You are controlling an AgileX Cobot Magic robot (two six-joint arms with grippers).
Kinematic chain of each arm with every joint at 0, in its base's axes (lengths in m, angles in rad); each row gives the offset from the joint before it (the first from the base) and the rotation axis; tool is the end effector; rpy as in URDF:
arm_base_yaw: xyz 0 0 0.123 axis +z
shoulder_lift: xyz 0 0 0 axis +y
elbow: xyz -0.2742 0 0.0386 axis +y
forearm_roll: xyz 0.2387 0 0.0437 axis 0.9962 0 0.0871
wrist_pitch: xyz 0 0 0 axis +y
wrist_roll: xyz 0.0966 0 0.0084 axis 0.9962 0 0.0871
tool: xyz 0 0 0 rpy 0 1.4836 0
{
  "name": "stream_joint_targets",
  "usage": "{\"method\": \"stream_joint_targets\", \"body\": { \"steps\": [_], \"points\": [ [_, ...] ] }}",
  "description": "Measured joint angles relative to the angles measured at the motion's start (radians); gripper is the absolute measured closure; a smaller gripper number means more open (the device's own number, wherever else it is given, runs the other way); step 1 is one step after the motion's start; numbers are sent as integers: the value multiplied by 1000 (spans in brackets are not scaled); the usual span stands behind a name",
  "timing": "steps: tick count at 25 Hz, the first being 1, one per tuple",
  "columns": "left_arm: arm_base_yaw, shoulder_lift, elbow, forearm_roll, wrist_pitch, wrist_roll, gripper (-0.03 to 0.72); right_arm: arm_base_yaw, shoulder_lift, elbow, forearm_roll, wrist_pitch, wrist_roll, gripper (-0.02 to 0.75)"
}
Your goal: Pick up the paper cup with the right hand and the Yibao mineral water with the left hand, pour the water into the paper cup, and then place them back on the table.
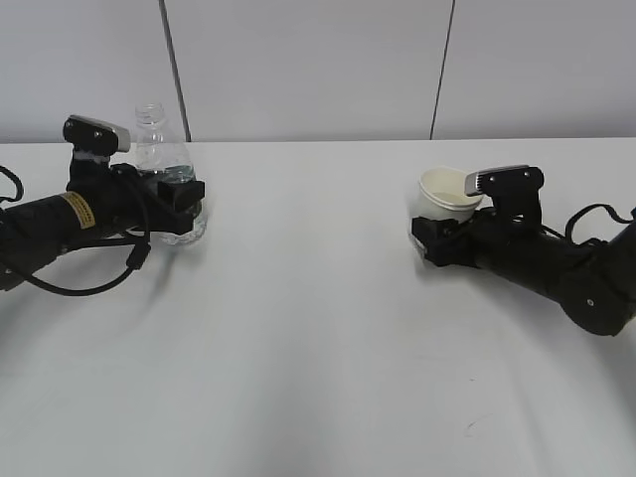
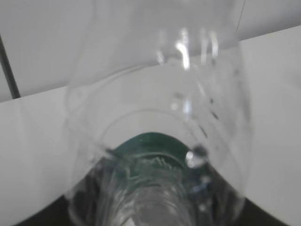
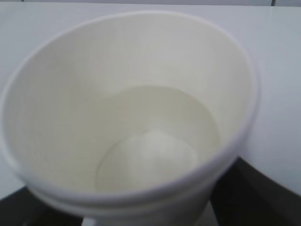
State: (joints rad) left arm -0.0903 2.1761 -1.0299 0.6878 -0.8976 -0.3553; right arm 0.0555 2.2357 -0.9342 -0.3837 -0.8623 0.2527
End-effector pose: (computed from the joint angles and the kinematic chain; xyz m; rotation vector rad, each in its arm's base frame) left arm 0.4006 -0.0846 0.1030 0.5451 1.7635 -0.4622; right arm 0.3890 0.0492 0.0612 -0.2475 1.9408 0.3160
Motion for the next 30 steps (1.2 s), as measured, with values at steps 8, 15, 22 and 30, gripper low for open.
{"method": "stream_joint_targets", "body": {
  "steps": [8, 15, 22, 30],
  "points": [
    [0, 0, 0, 0, 0, 0, 366, 0, 0, 24, 40, -34, 0, 184],
    [0, 0, 0, 0, 0, 0, 366, 0, 0, 24, 50, -38, 0, 185],
    [0, 0, 0, 0, 0, 0, 366, 0, 0, 26, 50, -41, -2, 177],
    [0, 0, 0, -2, 0, 0, 366, 0, 0, 27, 33, -31, 0, 90]
  ]
}}
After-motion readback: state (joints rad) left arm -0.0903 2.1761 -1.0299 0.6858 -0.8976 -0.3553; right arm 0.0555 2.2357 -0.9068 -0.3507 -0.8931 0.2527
